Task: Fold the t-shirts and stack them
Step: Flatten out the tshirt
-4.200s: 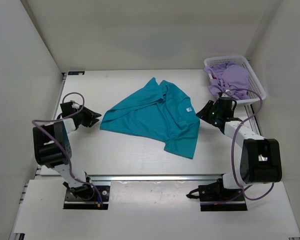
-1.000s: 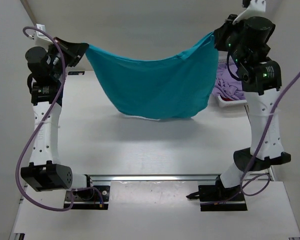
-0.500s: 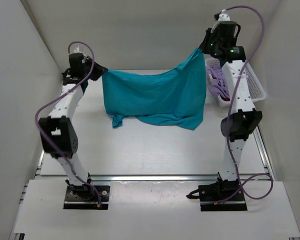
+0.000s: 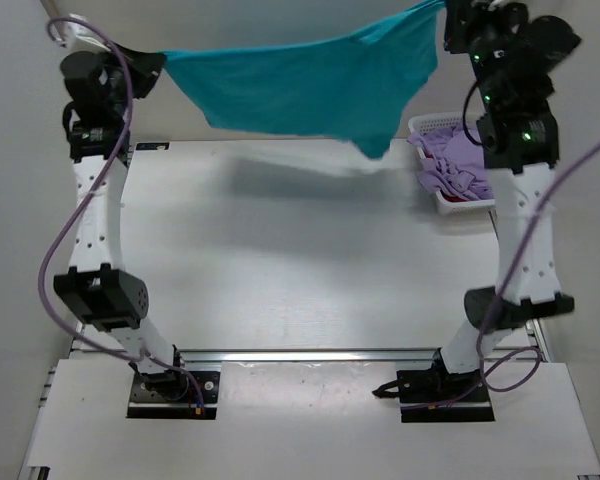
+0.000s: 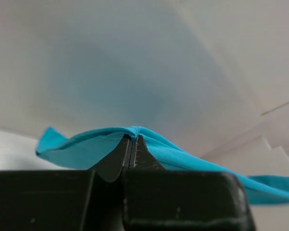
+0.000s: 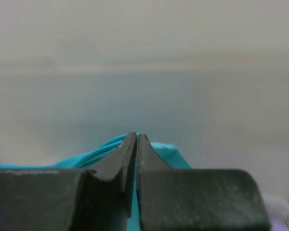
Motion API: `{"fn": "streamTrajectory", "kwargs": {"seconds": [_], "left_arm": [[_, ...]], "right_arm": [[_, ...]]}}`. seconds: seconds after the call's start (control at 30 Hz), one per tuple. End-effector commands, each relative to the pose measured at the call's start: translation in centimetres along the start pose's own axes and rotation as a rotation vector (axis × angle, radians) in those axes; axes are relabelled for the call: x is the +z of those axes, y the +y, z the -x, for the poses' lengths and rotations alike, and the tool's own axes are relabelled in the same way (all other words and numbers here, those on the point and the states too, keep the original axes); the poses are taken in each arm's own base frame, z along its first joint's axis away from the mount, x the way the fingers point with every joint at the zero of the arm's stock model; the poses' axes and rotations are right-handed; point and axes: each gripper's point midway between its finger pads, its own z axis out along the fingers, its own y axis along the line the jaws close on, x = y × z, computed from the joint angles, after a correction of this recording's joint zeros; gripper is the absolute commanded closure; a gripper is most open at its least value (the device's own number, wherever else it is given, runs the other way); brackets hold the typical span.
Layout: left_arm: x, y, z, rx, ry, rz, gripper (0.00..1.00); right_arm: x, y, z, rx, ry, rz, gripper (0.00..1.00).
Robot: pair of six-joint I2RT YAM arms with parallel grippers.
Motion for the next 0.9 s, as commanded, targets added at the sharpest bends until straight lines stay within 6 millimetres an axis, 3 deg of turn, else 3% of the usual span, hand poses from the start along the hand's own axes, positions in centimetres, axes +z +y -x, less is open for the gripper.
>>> {"fn": "streamTrajectory", "kwargs": {"seconds": [0.0, 0.03, 0.07, 0.1, 0.13, 0.17, 0.2, 0.23, 0.27, 0.3, 0.33, 0.37, 0.4, 0.47, 0.5, 0.53, 0.57, 0.6, 0.63, 0.7, 0.73, 0.77, 0.8, 0.83, 0.87], "left_arm": [[-2.3, -0.1, 2.4, 0.037, -0.078, 0.011, 1.0], [-2.4, 0.5, 1.5, 0.036, -0.065, 0.025, 1.0], [-2.6, 1.1, 1.3, 0.039, -0.063, 0.034, 1.0], [-2.9, 1.5, 0.4, 0.047, -0.054, 0.045, 1.0], [-3.3, 2.6, -0.8, 0.06, -0.045, 0.072, 1.0], [-4.1, 2.6, -0.9, 0.062, -0.052, 0.078, 1.0], [-4.2, 4.7, -2.5, 0.07, -0.031, 0.121, 1.0], [-5.0, 6.7, -4.1, 0.084, -0.013, 0.169, 1.0], [-5.9, 7.0, -4.0, 0.097, -0.033, 0.184, 1.0], [-6.3, 9.5, -6.4, 0.099, -0.006, 0.24, 1.0], [-7.3, 11.9, -8.7, 0.098, 0.027, 0.288, 1.0], [-8.3, 14.1, -10.2, 0.102, 0.031, 0.342, 1.0], [-8.8, 15.3, -11.0, 0.103, 0.039, 0.37, 1.0], [-10.6, 18.1, -15.0, 0.073, 0.137, 0.406, 1.0], [-11.0, 19.1, -14.8, 0.045, 0.136, 0.411, 1.0], [-11.6, 19.0, -16.0, 0.019, 0.175, 0.379, 1.0], [-11.8, 18.2, -15.8, 0.01, 0.174, 0.361, 1.0], [-11.5, 16.5, -14.4, 0.028, 0.143, 0.333, 1.0], [-11.5, 15.2, -14.8, 0.046, 0.171, 0.312, 1.0], [-11.0, 9.7, -12.2, 0.068, 0.149, 0.197, 1.0], [-11.0, 8.3, -11.5, 0.064, 0.143, 0.168, 1.0], [-11.2, 5.7, -10.1, 0.069, 0.131, 0.106, 1.0], [-11.6, 4.6, -9.2, 0.058, 0.125, 0.086, 1.0], [-11.9, 1.6, -6.7, 0.071, 0.092, 0.023, 1.0], [-12.3, 0.2, -5.8, 0.075, 0.083, -0.005, 1.0]], "right_arm": [[-2.0, -0.2, 1.5, -0.042, -0.035, -0.035, 1.0], [-2.3, -0.7, -0.8, -0.048, 0.028, -0.044, 1.0], [-2.1, -1.0, -4.5, -0.044, 0.114, -0.054, 1.0], [-3.0, -1.3, -4.6, -0.047, 0.122, -0.063, 1.0], [-3.9, -1.5, -7.0, -0.046, 0.17, -0.072, 1.0], [-4.7, -2.1, -12.1, -0.036, 0.272, -0.083, 1.0], [-5.9, -1.7, -11.2, -0.028, 0.236, -0.074, 1.0], [-7.6, -2.3, -14.6, -0.026, 0.3, -0.092, 1.0], [-9.1, -2.4, -18.7, -0.021, 0.379, -0.102, 1.0], [-11.2, -2.9, -21.6, -0.002, 0.437, -0.113, 1.0], [-12.5, -2.6, -22.2, 0.014, 0.446, -0.109, 1.0], [-14.9, -3.1, -25.4, 0.036, 0.507, -0.12, 1.0], [-16.0, -3.4, -27.2, 0.066, 0.533, -0.143, 1.0], [-20.3, -3.6, -31.8, 0.12, 0.632, -0.139, 1.0], [-21.7, -3.4, -33.0, 0.136, 0.668, -0.134, 1.0], [-22.3, -3.2, -32.4, 0.142, 0.655, -0.13, 1.0], [-22.6, -2.4, -31.2, 0.143, 0.638, -0.109, 1.0], [-22.0, -2.0, -29.1, 0.14, 0.599, -0.1, 1.0], [-22.3, -1.2, -28.3, 0.106, 0.605, -0.082, 1.0], [-20.7, 0.5, -21.8, 0.064, 0.515, -0.069, 1.0], [-21.2, 1.4, -20.7, 0.031, 0.524, -0.073, 1.0], [-20.3, 2.4, -17.3, 0.013, 0.468, -0.062, 1.0], [-20.3, 3.6, -13.4, -0.005, 0.413, -0.049, 1.0], [-19.8, 4.9, -10.8, -0.028, 0.38, -0.044, 1.0], [-19.5, 5.3, -9.2, -0.03, 0.353, -0.053, 1.0]]}}
